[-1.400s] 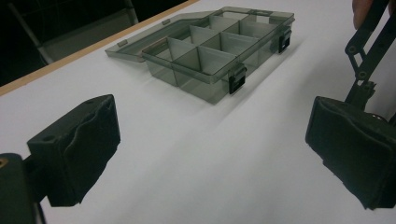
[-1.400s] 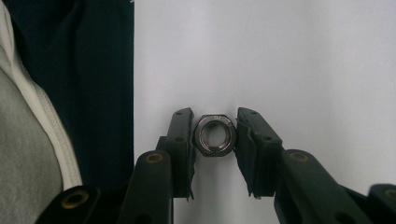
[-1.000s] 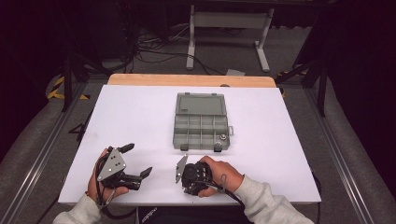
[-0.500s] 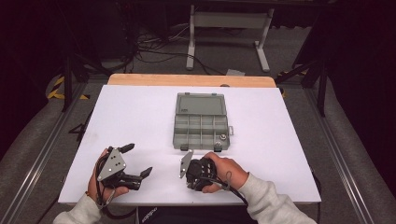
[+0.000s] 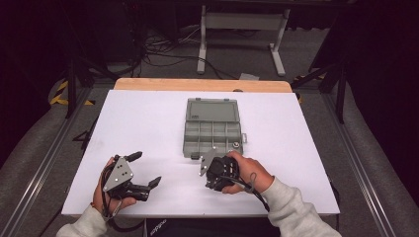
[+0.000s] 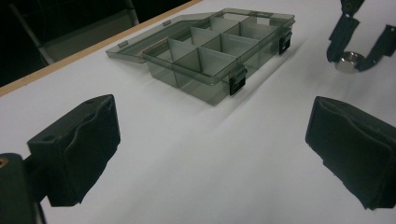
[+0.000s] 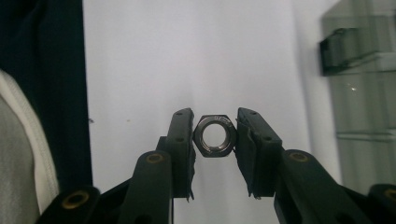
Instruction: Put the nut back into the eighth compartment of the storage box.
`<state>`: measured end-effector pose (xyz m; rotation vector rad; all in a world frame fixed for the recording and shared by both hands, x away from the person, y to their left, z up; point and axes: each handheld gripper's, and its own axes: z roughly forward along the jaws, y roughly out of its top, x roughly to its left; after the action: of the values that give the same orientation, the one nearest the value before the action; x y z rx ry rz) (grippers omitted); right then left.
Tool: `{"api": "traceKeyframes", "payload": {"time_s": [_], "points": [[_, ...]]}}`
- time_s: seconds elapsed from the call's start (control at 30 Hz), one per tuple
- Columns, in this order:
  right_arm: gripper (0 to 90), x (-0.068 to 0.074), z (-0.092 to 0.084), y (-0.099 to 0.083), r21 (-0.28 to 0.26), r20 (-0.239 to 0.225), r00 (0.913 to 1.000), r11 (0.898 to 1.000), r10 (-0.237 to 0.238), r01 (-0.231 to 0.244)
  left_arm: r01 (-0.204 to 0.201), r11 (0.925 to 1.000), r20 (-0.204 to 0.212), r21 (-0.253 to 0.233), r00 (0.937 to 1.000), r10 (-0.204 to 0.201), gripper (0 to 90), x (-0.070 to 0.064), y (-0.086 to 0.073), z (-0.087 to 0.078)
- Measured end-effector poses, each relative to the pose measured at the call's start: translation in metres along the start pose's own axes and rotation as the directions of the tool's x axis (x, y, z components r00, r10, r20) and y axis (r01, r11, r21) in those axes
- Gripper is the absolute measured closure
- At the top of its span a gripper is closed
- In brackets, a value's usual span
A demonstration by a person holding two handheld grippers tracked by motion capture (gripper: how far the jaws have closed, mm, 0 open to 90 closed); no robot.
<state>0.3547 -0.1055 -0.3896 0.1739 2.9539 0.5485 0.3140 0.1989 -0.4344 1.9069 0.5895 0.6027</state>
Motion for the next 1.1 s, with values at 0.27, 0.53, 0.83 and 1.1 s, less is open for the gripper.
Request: {"api": "traceKeyframes", "payload": {"time_s": [0.27, 0.53, 0.83, 1.1], "points": [[68.0, -0.021, -0.026, -0.008, -0.023, 0.072, 0.9963, 0.999, 0.047, -0.045, 0.004, 1.0, -0.002, 0.0, 1.0, -0.004, 3.7, 0.0, 0.0, -0.001], [68.0, -0.047, -0.049, -0.017, -0.031, 0.144, 0.9834, 0.994, 0.111, -0.107, 0.0, 1.0, -0.002, 0.002, 1.0, 0.0, 3.7, 0.0, 0.0, -0.001], [67.9, -0.074, -0.051, -0.029, -0.002, 0.157, 0.971, 0.983, 0.18, -0.182, 0.001, 1.0, -0.001, 0.005, 1.0, -0.001, 3.7, 0.0, 0.0, -0.001], [68.0, -0.092, -0.042, -0.042, 0.033, 0.131, 0.9626, 0.969, 0.237, -0.243, 0.001, 1.0, -0.003, 0.007, 1.0, -0.001, 3.7, 0.0, 0.0, 0.0]]}}
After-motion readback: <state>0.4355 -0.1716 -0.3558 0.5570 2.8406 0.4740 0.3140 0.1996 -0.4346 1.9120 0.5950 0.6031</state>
